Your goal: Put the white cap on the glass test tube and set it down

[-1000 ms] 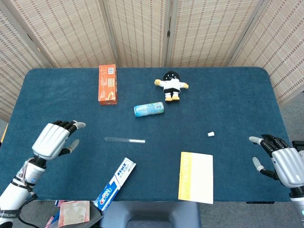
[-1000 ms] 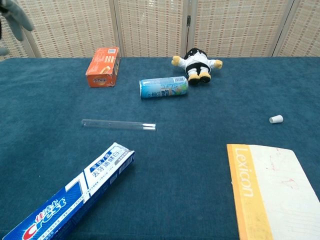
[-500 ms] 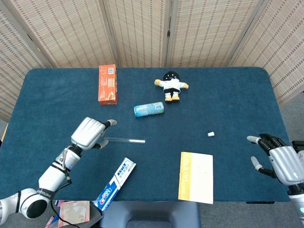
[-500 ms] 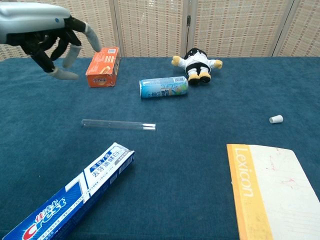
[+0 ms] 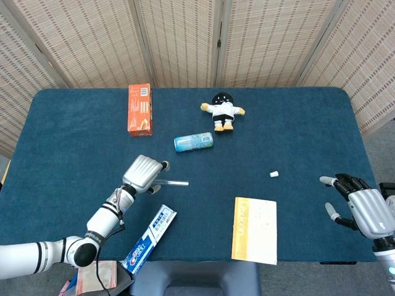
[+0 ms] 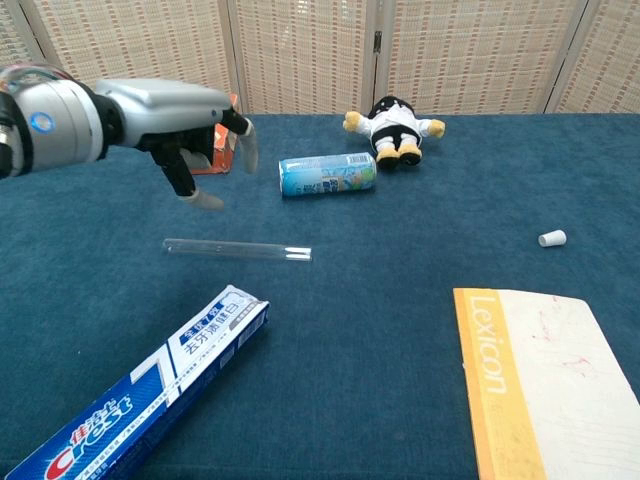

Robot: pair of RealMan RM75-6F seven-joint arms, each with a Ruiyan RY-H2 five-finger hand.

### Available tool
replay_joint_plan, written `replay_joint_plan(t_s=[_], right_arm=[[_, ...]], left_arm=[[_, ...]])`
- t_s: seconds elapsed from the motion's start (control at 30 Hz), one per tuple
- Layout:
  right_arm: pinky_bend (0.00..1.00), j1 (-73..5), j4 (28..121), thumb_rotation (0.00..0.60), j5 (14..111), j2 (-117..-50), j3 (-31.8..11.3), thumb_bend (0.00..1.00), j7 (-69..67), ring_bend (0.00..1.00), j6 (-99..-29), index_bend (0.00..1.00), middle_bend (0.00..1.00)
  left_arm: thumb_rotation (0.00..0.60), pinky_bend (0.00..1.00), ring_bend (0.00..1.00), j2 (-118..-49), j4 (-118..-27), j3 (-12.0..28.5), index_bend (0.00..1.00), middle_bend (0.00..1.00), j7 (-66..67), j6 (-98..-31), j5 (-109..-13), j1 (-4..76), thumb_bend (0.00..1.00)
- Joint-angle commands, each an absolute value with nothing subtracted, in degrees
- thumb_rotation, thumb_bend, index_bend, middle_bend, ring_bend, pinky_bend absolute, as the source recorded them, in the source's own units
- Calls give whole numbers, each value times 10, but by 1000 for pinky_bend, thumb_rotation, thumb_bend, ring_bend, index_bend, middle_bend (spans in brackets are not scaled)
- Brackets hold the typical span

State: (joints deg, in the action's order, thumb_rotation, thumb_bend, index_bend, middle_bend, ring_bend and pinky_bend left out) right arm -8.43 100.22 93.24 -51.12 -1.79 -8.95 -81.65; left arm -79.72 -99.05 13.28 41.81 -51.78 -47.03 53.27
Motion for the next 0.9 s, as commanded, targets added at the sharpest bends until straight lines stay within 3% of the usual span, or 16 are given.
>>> replay_joint_plan(t_s=[0.03,0.17,0.27,0.37,0.67,0.9], right_arm=[[252,-85,1001,600,931,-512,-18,385,-91,197,-815,233,350],[253,-87,1000,600,932,-512,-17,385,-92,197,-813,233,350],[253,-88,998,600,929,-509,-16,385,-96,197,-809,233,350],[253,-88,996,600,927,-508,-16,385,-98,197,-809,233,350],[253,-91,993,600,927,-509,-15,385,-101,197,-805,233,350],[253,-90,992,600,924,-509,-15,385,-102,197,-805,233,350]], left_arm=[[600,1000,1000,-827,-960,123,370,1000,447,-522,-429,561,236],[569,1000,1000,-843,-943,118,373,1000,462,-527,-397,577,236],[417,1000,1000,-860,-919,111,397,1000,477,-522,-342,596,235],[361,1000,1000,-872,-901,104,417,1000,484,-517,-316,609,235],[356,1000,1000,-908,-853,90,421,1000,479,-510,-284,632,236],[394,1000,1000,-931,-825,84,427,1000,472,-507,-283,643,235]])
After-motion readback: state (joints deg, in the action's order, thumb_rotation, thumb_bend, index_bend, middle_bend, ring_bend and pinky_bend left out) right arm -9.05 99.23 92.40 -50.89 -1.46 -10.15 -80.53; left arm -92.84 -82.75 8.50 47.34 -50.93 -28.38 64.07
